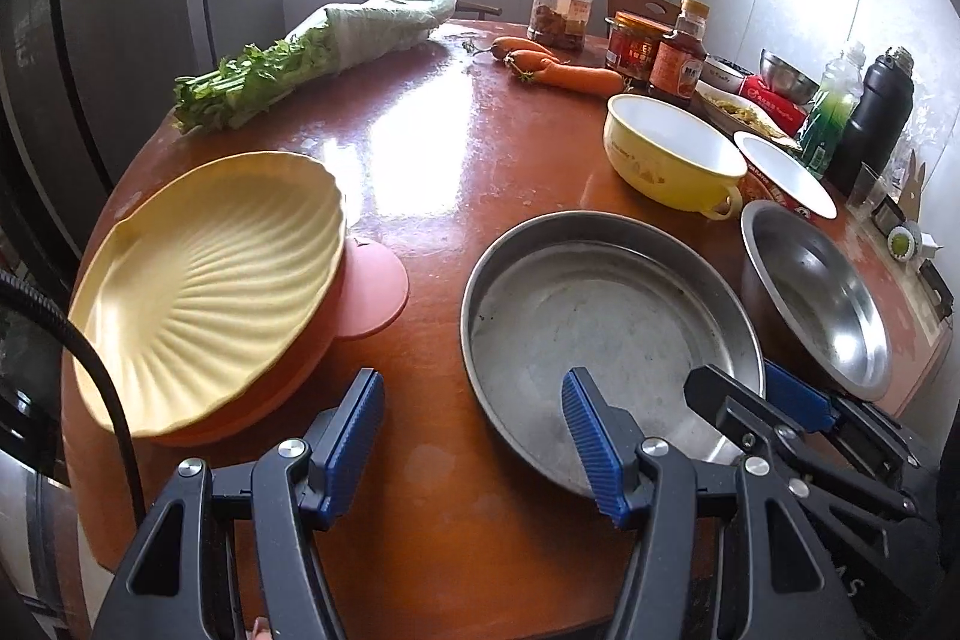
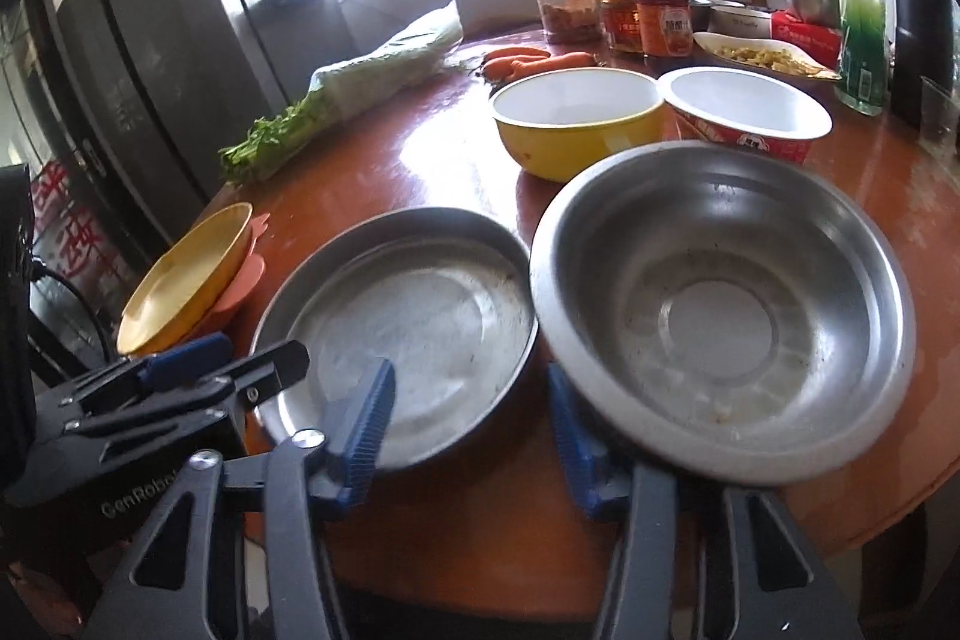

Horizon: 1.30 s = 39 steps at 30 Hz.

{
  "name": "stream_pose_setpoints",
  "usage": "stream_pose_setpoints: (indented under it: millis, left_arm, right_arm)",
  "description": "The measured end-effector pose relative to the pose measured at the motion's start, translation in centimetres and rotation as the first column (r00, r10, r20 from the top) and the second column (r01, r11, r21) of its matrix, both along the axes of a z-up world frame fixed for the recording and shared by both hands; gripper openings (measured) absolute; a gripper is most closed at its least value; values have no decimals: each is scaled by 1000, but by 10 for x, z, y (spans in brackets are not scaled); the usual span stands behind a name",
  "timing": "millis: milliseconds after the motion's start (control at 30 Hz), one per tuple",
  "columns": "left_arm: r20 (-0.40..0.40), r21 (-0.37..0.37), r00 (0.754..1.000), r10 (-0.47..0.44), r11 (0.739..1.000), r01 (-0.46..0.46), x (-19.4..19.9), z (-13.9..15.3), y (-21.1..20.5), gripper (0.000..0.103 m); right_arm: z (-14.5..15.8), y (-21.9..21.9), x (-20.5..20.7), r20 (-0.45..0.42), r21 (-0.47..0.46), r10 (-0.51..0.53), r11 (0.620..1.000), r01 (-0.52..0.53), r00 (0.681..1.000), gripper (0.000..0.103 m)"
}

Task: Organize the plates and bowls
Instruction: 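Close the left gripper on the silver tray rim, then lift the silver tray with the left gripper and carry it over the yellow plate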

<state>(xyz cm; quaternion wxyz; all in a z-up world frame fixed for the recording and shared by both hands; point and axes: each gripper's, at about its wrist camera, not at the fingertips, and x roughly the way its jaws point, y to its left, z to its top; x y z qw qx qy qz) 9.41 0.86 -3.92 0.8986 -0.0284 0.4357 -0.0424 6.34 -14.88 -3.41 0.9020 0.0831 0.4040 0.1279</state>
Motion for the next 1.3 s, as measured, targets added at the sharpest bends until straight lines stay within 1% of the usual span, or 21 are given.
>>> stream_pose_setpoints:
  millis: [133, 200, 367, 533, 633, 733, 833, 900, 1033, 1167, 1300]
  left_arm:
    - [-2, 11, 1000, -4, 1000, 4, 4, -4, -3, 61]
    - [-2, 17, 1000, -3, 1000, 3, 5, -5, -3, 61]
    - [-5, 16, 1000, -3, 1000, 3, 0, -4, -1, 61]
    - [-4, 21, 1000, 5, 1000, -5, -5, -3, 5, 61]
    - [-6, 34, 1000, 14, 999, -14, -7, -4, 8, 61]
    - [0, 35, 1000, 14, 999, -14, -8, -4, 10, 60]
    - [8, 33, 1000, 5, 999, -5, -9, -4, 9, 52]
    - [12, 29, 1000, 0, 1000, -1, -10, -4, 8, 47]
    - [22, 15, 1000, 12, 1000, -12, -13, -4, 9, 46]
    - [27, 18, 1000, 13, 1000, -13, -15, -3, 8, 45]
    - [40, 24, 999, 17, 1000, -18, -22, 4, 6, 45]
  right_arm:
    - [-1, 5, 3, 11, -33, 20, 999, -19, 1000, 32]
    - [-2, 9, 3, 19, -56, 41, 998, -40, 999, 31]
    - [-2, 14, -4, 28, -83, 90, 993, -87, 996, 30]
    - [1, 23, -13, 22, -117, 160, 981, -157, 987, 30]
    - [1, 28, -16, 25, -145, 172, 975, -166, 985, 31]
    - [0, 29, -14, 22, -141, 165, 977, -160, 986, 31]
    - [-3, 30, -10, 14, -140, 152, 979, -148, 988, 31]
    - [-3, 32, -11, 25, -154, 153, 977, -148, 988, 32]
    - [-4, 31, -10, 23, -152, 143, 979, -137, 990, 32]
    - [-3, 33, -11, 21, -166, 138, 977, -132, 990, 31]
    - [0, 33, -12, 17, -160, 137, 978, -132, 990, 31]
